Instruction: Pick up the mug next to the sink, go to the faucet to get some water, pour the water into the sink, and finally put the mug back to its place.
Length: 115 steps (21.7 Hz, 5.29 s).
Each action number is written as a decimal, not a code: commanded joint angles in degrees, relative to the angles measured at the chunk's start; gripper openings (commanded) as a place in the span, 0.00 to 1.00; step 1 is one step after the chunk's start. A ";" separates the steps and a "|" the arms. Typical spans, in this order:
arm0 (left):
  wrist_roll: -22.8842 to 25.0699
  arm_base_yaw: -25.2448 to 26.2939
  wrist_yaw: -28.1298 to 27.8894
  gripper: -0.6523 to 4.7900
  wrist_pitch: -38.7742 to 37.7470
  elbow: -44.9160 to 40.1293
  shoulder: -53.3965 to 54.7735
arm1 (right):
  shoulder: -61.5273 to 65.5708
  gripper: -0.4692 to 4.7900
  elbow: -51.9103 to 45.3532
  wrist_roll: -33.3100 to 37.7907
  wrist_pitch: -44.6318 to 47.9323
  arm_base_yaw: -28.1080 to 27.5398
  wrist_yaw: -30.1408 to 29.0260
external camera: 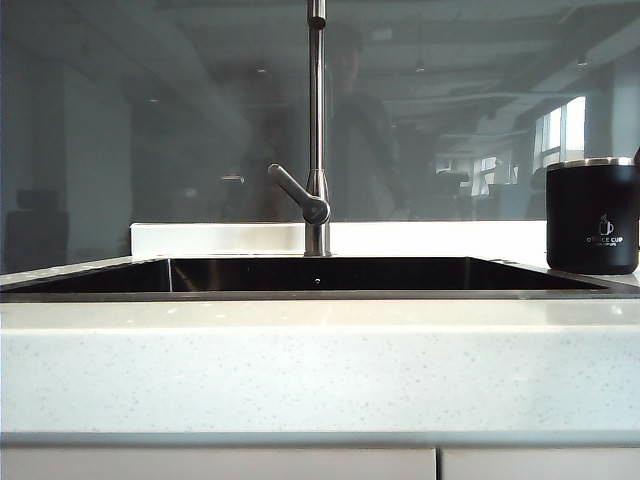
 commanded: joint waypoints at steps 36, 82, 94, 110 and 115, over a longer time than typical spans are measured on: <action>-11.69 0.07 3.06 0.11 35.01 0.52 18.80 | 4.02 0.08 30.10 7.54 -23.37 13.94 -7.19; -25.38 -12.11 48.11 0.85 56.15 112.80 144.93 | 21.94 0.08 78.23 0.22 -54.10 31.02 1.64; -28.85 -12.02 59.32 0.59 61.18 112.80 144.91 | 21.92 0.08 78.23 0.22 -54.64 31.02 1.64; -17.20 -11.41 49.88 0.59 55.43 112.83 144.91 | 21.92 0.08 78.23 0.22 -54.45 31.02 1.64; -16.00 -11.17 49.88 0.59 54.51 112.83 144.91 | 21.92 0.08 78.23 0.22 -54.05 31.02 1.64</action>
